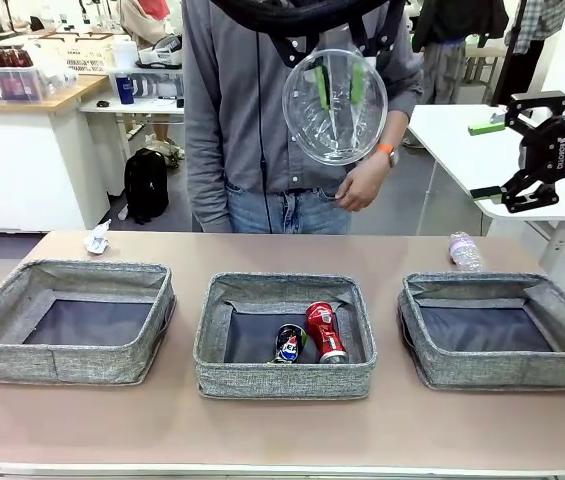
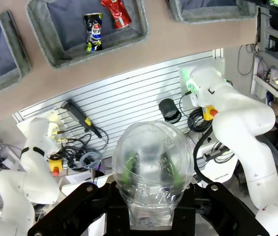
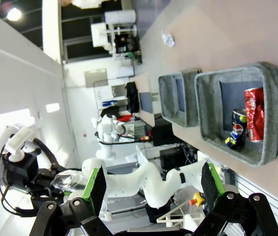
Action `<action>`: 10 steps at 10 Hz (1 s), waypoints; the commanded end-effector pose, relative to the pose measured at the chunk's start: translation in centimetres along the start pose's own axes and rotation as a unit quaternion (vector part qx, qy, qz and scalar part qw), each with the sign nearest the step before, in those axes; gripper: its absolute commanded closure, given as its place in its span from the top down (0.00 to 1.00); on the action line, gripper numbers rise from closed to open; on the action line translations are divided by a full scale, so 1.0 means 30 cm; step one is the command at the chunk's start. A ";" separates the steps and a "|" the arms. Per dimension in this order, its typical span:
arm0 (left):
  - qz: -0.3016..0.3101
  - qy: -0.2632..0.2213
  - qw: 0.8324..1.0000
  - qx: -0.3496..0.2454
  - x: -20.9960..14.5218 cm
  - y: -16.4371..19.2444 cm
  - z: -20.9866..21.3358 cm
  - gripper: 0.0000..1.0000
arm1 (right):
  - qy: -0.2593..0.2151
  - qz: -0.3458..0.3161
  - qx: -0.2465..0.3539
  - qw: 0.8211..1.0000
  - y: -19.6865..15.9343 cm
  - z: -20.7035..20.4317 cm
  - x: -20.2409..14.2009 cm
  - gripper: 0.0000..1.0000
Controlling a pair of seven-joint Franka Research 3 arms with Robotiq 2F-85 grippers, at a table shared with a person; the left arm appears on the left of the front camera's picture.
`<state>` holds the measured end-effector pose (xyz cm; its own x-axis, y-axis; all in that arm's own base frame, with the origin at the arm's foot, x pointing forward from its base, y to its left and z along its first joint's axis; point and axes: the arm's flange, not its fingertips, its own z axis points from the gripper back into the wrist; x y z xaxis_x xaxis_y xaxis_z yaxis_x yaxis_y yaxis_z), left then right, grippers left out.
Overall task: Sort the waste into the appropriate baskets.
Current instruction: Place the picked waste into the Fabric basket indicated by the person.
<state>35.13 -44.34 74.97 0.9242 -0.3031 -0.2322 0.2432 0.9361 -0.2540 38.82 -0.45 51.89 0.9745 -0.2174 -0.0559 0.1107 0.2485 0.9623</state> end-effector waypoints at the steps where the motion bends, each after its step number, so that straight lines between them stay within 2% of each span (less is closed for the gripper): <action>1: -0.008 0.000 1.000 0.002 -0.012 0.008 0.007 0.24 | 0.005 -0.009 -0.006 1.000 0.013 0.011 0.001 1.00; 10: -0.008 0.000 1.000 0.002 -0.012 0.008 0.007 0.24 | 0.005 -0.009 -0.006 1.000 0.013 0.011 0.001 1.00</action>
<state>35.13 -44.34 74.97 0.9241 -0.3036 -0.2321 0.2436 0.9360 -0.2541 38.82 -0.45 51.89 0.9745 -0.2174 -0.0559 0.1107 0.2485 0.9623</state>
